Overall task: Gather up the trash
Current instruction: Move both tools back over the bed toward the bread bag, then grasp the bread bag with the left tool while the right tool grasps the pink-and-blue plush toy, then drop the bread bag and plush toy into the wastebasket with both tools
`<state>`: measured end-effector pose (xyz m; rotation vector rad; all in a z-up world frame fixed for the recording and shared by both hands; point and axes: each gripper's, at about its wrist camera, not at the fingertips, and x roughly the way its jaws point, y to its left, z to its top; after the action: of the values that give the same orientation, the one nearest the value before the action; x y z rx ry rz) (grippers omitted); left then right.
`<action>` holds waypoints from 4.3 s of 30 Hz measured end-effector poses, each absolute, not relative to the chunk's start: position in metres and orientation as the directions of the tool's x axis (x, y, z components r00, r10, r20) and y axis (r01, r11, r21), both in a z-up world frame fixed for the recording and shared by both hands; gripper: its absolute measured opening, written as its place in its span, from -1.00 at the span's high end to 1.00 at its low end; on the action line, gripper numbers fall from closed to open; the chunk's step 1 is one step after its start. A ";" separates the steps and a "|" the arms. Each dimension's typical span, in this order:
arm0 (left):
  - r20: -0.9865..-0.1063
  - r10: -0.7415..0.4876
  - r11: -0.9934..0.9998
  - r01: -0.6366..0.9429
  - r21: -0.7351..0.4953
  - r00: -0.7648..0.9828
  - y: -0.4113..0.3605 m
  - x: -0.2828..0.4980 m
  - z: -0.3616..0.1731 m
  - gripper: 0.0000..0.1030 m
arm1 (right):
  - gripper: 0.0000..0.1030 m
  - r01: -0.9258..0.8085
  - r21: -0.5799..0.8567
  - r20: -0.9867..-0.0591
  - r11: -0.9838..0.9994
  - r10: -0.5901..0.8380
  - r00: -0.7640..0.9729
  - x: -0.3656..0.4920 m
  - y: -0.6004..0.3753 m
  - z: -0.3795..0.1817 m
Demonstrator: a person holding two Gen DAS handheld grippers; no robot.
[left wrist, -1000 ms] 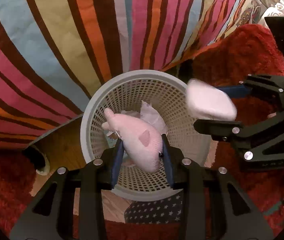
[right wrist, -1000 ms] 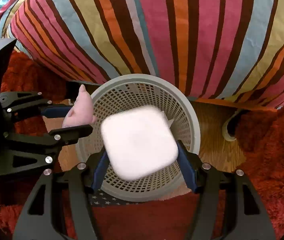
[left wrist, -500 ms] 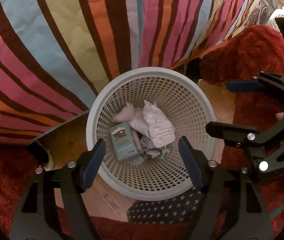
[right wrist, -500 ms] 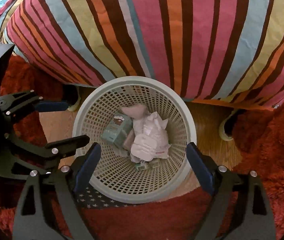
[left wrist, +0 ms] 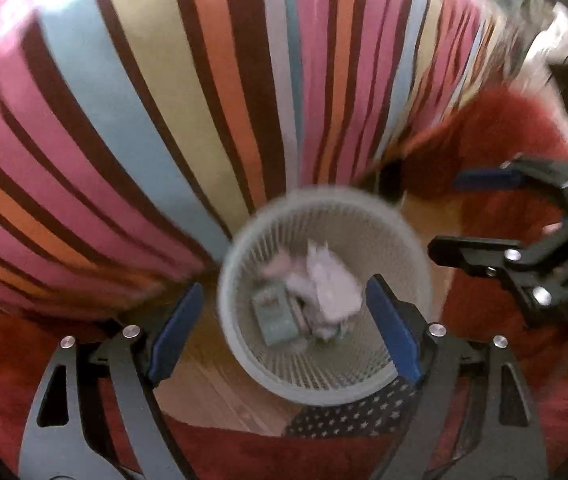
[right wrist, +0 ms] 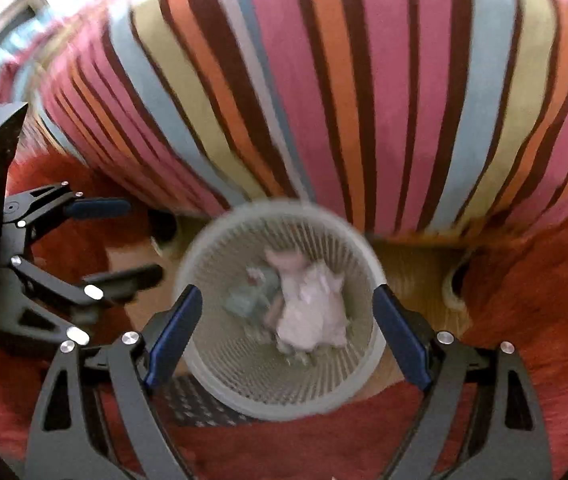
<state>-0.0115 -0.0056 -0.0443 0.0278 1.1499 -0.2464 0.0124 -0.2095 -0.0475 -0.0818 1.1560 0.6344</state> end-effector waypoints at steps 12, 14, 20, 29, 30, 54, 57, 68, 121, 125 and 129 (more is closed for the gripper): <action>-0.679 -0.017 0.996 -0.048 -0.077 0.734 0.081 0.217 0.097 -0.74 | -0.85 -0.567 0.108 -0.498 0.816 0.538 0.680 0.210 -0.189 0.147; -0.684 0.000 0.992 -0.085 -0.091 0.730 0.087 0.264 0.090 -0.74 | -0.85 -0.579 0.105 -0.522 0.808 0.541 0.659 0.257 -0.168 0.153; -0.709 0.040 0.995 -0.095 -0.038 0.704 0.087 0.344 0.076 -0.74 | -0.85 -0.628 0.137 -0.614 0.766 0.563 0.553 0.365 -0.113 0.140; -0.722 0.019 0.984 -0.140 -0.108 0.691 0.107 0.389 0.059 -0.74 | -0.85 -0.716 0.024 -0.693 0.698 0.528 0.491 0.417 -0.045 0.117; -0.730 -0.001 0.981 -0.142 -0.134 0.683 0.110 0.390 0.056 -0.75 | -0.85 -0.728 0.000 -0.698 0.686 0.521 0.491 0.421 -0.038 0.114; -0.777 0.036 0.994 -0.105 -0.040 0.629 0.111 0.420 0.048 -0.19 | -0.24 -0.670 0.337 -0.601 0.661 0.699 0.388 0.458 -0.073 0.090; -0.755 0.022 0.996 -0.083 -0.044 0.655 0.108 0.416 0.054 -0.12 | -0.23 -0.645 0.345 -0.586 0.682 0.693 0.420 0.456 -0.088 0.097; -0.707 -0.043 0.996 -0.023 -0.082 0.706 0.107 0.378 0.070 -0.11 | -0.23 -0.531 0.361 -0.541 0.766 0.636 0.549 0.401 -0.146 0.119; -0.968 -0.163 0.980 0.142 -0.137 0.193 -0.023 -0.004 -0.138 -0.69 | -0.85 -0.318 0.320 -0.912 0.893 0.381 0.154 0.037 -0.202 -0.096; -0.968 -0.165 0.980 0.141 -0.139 0.191 -0.021 -0.004 -0.139 -0.69 | -0.85 -0.300 0.329 -0.913 0.895 0.383 0.141 0.038 -0.207 -0.101; -0.969 -0.165 0.980 0.140 -0.140 0.184 -0.024 -0.002 -0.138 -0.69 | -0.85 -0.306 0.323 -0.918 0.896 0.375 0.130 0.035 -0.206 -0.101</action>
<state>-0.0025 -0.0238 -0.1380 -0.0215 1.3691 -0.2149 0.0348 -0.2065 -0.1005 0.0609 1.3524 0.4954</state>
